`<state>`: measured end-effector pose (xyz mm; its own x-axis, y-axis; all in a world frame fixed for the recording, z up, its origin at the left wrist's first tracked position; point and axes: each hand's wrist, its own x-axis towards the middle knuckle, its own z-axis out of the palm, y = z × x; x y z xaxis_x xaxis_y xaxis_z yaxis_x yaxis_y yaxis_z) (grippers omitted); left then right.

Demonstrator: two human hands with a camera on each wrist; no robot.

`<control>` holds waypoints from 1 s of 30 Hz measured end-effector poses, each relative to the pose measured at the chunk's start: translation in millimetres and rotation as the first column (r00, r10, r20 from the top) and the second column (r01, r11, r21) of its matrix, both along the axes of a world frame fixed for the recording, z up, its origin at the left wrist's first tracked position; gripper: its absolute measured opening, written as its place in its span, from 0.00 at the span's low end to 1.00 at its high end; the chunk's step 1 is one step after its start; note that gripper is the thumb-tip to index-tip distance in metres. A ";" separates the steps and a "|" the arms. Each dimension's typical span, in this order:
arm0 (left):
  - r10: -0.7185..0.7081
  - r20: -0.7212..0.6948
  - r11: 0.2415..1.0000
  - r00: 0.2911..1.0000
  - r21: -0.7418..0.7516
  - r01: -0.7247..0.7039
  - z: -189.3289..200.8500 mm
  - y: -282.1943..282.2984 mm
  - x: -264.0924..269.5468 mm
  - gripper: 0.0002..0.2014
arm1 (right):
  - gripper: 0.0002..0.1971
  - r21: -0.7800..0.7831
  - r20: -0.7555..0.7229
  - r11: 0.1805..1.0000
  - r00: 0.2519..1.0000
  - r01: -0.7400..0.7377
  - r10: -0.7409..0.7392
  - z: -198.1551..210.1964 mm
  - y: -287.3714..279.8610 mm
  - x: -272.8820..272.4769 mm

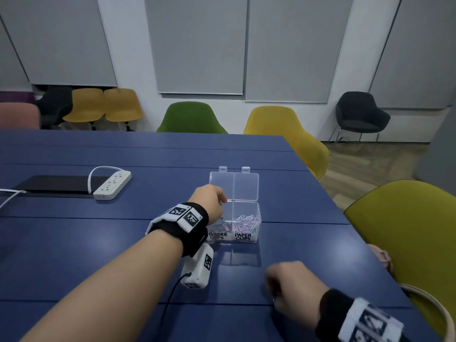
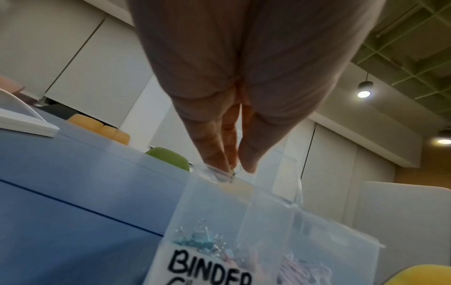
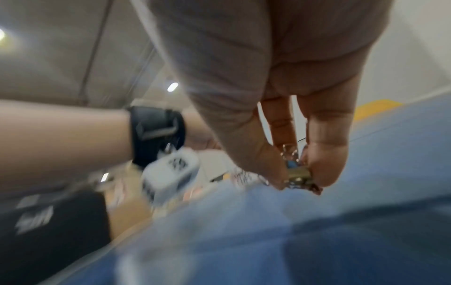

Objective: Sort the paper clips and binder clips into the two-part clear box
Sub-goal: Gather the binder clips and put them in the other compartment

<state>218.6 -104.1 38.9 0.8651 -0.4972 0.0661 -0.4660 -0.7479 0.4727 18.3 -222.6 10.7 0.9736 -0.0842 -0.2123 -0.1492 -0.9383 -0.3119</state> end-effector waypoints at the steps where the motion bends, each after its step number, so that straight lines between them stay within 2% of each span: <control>1: -0.003 0.014 1.000 1.000 -0.019 0.003 -0.7 3.2 0.3 0.13 | 0.11 0.046 0.038 0.998 0.999 0.033 -0.035 5.9 -3.7 6.5; 4: -0.011 -0.004 0.997 1.000 -0.071 0.011 -1.9 12.2 2.6 0.15 | 0.13 0.280 0.146 0.954 0.977 0.108 -0.154 29.7 -12.6 35.3; 7: -0.004 0.049 0.992 0.999 -0.123 0.010 -2.1 20.6 1.6 0.14 | 0.13 0.550 0.235 0.828 0.932 0.106 -0.275 49.5 -13.1 73.2; 10: -0.007 0.113 0.975 0.994 -0.218 0.031 -1.7 27.6 -13.6 0.10 | 0.10 0.652 0.291 0.753 0.888 0.089 -0.357 54.6 -6.4 111.9; 12: -0.153 0.057 0.984 0.987 -0.087 0.157 -5.8 30.3 -31.6 0.07 | 0.08 0.680 0.306 0.728 0.868 0.088 -0.391 53.5 -0.9 130.9; 14: -0.316 -0.053 0.940 0.947 0.120 0.320 -18.8 28.0 -50.1 0.03 | 0.10 0.659 0.296 0.747 0.881 0.091 -0.368 50.9 2.3 143.6; 17: -0.447 -0.129 0.824 0.885 0.326 0.464 -39.0 13.6 -69.4 0.18 | 0.06 0.567 0.236 0.820 0.939 0.076 -0.250 50.7 2.4 155.5; 18: -0.484 -0.110 0.767 0.868 0.425 0.481 -42.4 6.3 -74.0 0.21 | 0.05 0.514 0.228 0.855 0.948 0.078 -0.223 53.1 0.9 157.1; 20: -0.559 -0.064 0.658 0.827 0.574 0.488 -40.1 -8.0 -82.1 0.21 | 0.09 0.435 0.237 0.896 0.949 0.090 -0.210 57.9 -4.1 155.4; 23: -0.587 -0.061 0.591 0.807 0.650 0.479 -36.5 -23.9 -85.6 0.17 | 0.05 0.325 0.259 0.941 0.949 0.092 -0.182 63.2 -12.1 140.3; 24: -0.581 -0.075 0.599 0.810 0.635 0.488 -36.6 -25.4 -85.8 0.16 | 0.03 0.302 0.254 0.949 0.952 0.090 -0.171 63.1 -14.8 134.1; 27: -0.556 -0.104 0.672 0.825 0.528 0.519 -40.0 -20.0 -87.1 0.12 | 0.05 0.222 0.241 0.971 0.960 0.089 -0.144 58.8 -23.1 115.6; 30: -0.517 -0.095 0.758 0.851 0.412 0.506 -43.1 -9.0 -90.4 0.12 | 0.06 0.172 0.242 0.979 0.959 0.108 -0.149 52.4 -33.8 102.5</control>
